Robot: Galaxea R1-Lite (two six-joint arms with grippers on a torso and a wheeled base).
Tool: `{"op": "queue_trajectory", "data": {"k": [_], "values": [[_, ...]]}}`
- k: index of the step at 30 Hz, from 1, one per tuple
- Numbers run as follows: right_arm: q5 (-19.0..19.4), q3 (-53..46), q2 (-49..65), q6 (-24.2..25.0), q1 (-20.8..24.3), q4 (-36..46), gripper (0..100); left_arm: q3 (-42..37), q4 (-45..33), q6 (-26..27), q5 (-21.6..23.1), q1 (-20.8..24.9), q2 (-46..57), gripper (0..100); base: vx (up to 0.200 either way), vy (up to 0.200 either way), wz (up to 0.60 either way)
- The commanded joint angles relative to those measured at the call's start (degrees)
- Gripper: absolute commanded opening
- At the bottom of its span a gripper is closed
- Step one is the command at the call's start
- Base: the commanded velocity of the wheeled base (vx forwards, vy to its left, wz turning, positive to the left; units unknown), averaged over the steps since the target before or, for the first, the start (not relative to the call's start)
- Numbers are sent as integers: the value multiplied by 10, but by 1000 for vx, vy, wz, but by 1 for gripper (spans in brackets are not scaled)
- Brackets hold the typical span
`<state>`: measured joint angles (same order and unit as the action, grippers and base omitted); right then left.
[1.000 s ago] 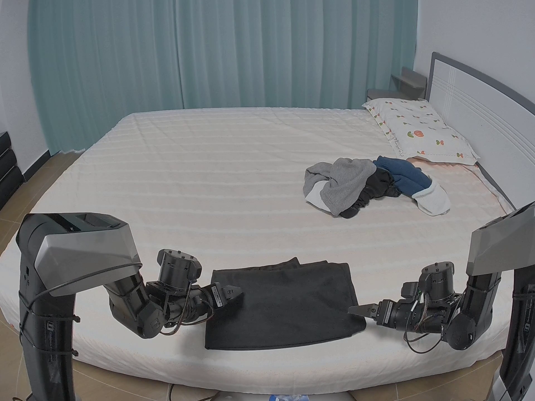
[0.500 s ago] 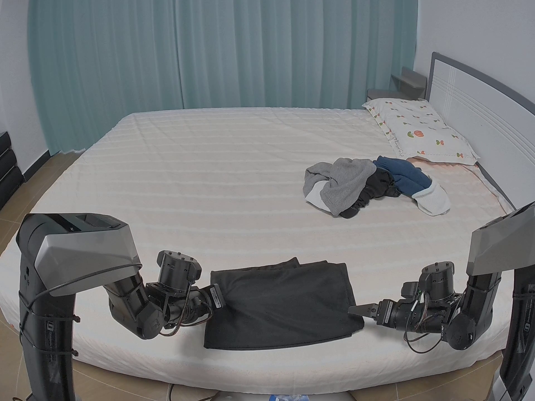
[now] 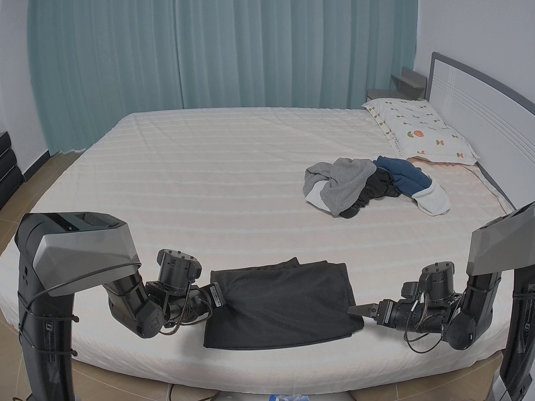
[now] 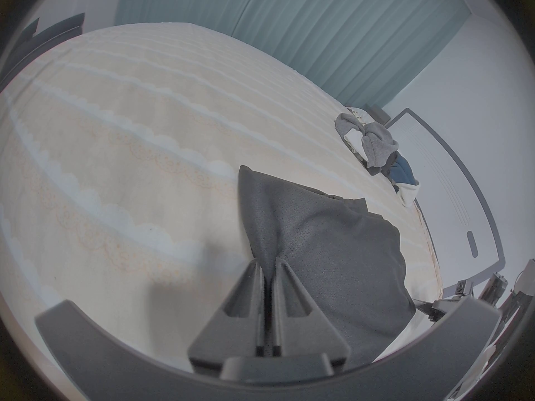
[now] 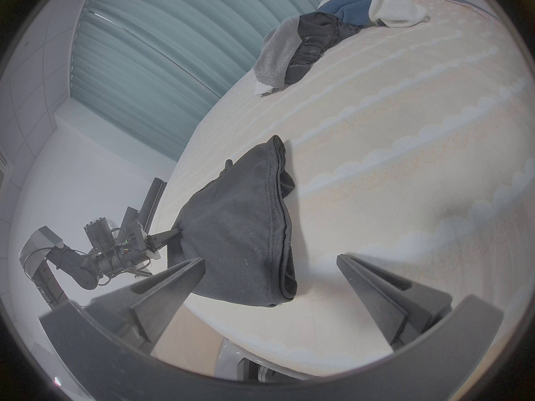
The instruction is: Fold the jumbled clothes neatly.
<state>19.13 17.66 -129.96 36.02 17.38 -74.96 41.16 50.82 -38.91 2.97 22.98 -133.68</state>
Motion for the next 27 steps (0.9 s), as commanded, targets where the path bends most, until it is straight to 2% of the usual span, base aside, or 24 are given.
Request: {"op": "queue_trajectory", "data": {"k": [1,23,27], "values": [[0,0,2,0,0,0,100,-3,2,1,0,-1,2,0,0,0,0],[0,4,-1,3,1,0,100,-19,5,1,-5,-14,10,0,0,191,0],[0,7,3,33,1,0,100,-27,6,1,-10,-14,10,0,0,200,0]]}}
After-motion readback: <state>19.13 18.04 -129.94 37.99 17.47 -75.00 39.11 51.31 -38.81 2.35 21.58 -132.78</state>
